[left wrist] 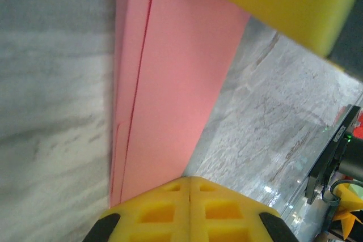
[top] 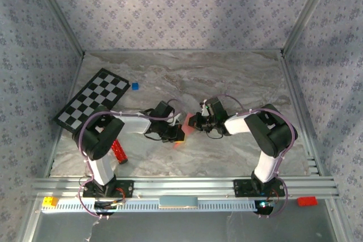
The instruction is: Fold a paper plane with a square sheet of paper (pick it up from the middle)
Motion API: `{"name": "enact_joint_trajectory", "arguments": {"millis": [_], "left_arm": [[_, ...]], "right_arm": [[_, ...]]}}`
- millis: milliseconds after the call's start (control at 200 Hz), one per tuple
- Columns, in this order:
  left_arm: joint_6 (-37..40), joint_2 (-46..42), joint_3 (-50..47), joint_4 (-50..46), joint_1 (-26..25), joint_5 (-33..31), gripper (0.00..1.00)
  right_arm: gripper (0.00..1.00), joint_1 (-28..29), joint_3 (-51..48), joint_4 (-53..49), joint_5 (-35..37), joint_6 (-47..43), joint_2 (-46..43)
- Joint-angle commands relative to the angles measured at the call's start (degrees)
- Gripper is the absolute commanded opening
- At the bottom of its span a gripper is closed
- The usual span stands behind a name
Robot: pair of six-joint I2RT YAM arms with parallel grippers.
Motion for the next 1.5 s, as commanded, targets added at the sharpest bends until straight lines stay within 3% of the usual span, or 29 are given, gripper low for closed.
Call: {"name": "enact_joint_trajectory", "arguments": {"millis": [0, 330, 835, 1189, 1344, 1494], "left_arm": [[-0.1, -1.3, -5.9, -8.2, -0.9, -0.5, 0.02], [-0.4, -6.2, -13.0, -10.1, -1.0, -1.5, 0.02], [-1.2, -12.0, -16.3, -12.5, -1.0, -4.1, 0.01], [-0.8, -28.1, -12.5, -16.1, 1.1, -10.2, 0.03], [0.3, -25.3, -9.1, -14.0, 6.5, -7.5, 0.04], [1.4, -18.9, -3.4, -12.6, 7.7, -4.9, 0.05]], "right_arm": [[0.03, -0.9, -2.7, -6.5, 4.5, -0.9, 2.4], [0.03, -1.9, -2.8, -7.0, 4.1, -1.5, 2.2], [0.02, -2.9, -1.8, -7.4, 2.5, -3.0, 2.9], [0.05, -2.4, 3.9, -10.9, -3.7, -7.5, 0.9], [0.06, -0.9, 9.1, -16.9, -5.2, -11.6, -2.2], [0.08, -0.4, 8.7, -23.8, 1.7, -11.8, -9.9]]}}
